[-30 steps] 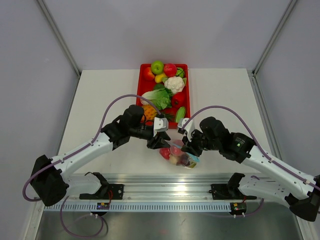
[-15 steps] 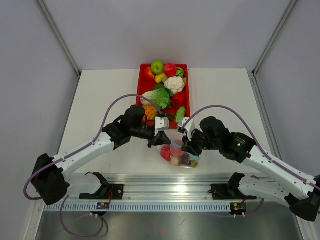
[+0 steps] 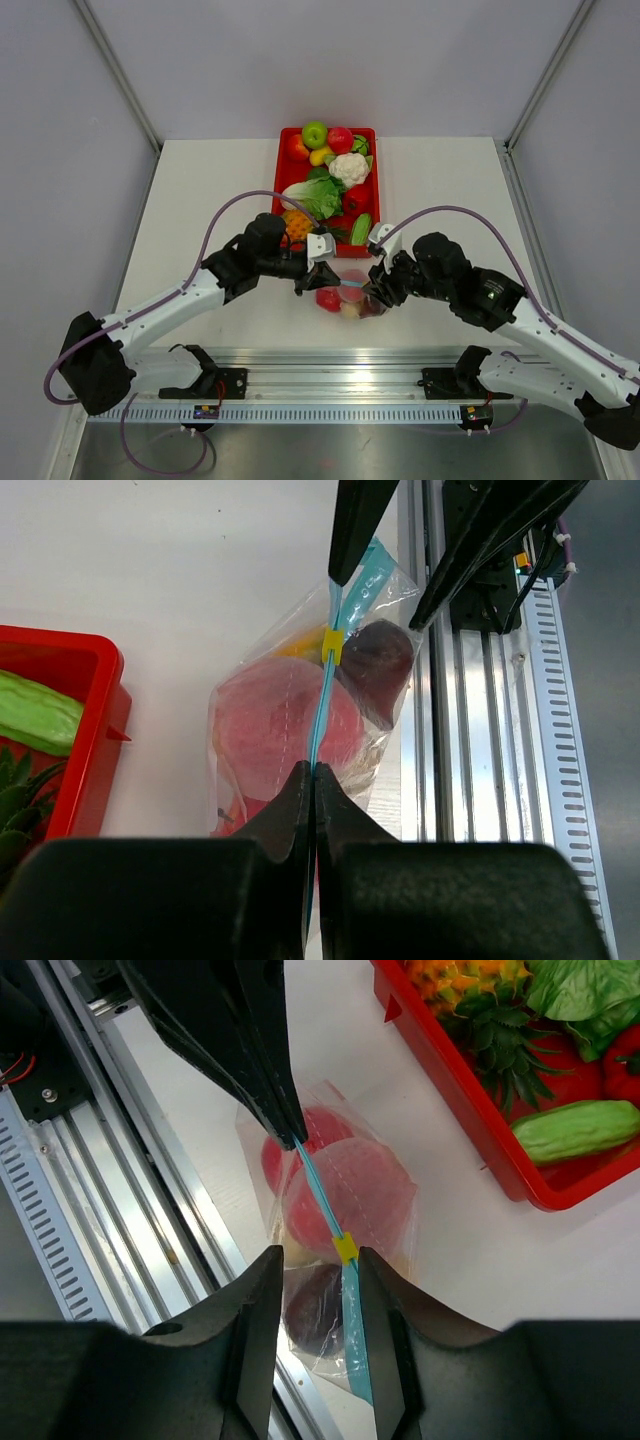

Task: Place the food in the zip-top bag and seal the zipper
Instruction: Zip the zipper food storage bag at the center of the board.

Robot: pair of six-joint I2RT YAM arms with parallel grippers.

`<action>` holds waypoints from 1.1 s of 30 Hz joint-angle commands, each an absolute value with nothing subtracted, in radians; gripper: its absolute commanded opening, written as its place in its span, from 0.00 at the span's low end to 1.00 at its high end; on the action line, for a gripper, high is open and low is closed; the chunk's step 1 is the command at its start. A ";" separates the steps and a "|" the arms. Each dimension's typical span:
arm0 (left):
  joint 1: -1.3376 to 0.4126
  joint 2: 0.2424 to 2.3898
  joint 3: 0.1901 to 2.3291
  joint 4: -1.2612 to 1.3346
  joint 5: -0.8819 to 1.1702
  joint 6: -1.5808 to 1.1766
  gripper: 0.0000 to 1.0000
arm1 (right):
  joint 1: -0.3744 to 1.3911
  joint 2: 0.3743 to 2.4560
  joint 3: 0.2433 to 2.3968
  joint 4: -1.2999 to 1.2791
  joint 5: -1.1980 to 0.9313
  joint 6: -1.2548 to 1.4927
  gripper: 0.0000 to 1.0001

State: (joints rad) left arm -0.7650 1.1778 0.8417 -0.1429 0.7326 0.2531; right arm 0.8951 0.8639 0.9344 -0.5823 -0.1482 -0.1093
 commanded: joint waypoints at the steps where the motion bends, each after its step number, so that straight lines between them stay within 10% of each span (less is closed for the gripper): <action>1: -0.767 1.175 0.835 -0.071 0.727 0.248 0.00 | 0.900 0.893 0.943 -0.528 -0.110 -0.087 0.43; 33: -0.767 1.213 0.844 -0.067 0.738 0.258 0.00 | 0.769 1.008 0.885 -0.523 -0.348 -0.153 0.30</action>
State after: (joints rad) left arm -0.7650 1.2118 0.8238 -0.1326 0.7307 0.2466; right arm 0.7803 1.0100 0.8871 -0.5598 -0.3347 -0.1356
